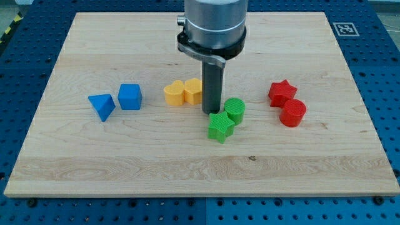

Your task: Tap the red star

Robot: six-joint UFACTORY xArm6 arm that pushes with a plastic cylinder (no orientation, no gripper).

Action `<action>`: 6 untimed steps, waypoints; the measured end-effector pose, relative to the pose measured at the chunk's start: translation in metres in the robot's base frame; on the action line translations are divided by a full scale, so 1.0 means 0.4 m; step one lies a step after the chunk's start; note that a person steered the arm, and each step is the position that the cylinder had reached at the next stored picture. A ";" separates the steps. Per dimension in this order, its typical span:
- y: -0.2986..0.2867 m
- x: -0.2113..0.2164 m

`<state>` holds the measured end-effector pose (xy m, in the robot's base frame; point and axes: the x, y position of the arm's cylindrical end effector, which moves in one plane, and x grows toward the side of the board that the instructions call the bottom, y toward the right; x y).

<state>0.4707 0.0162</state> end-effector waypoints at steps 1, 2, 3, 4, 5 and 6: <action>0.000 -0.055; 0.007 -0.113; 0.067 -0.117; 0.148 -0.108; 0.223 -0.069; 0.254 -0.098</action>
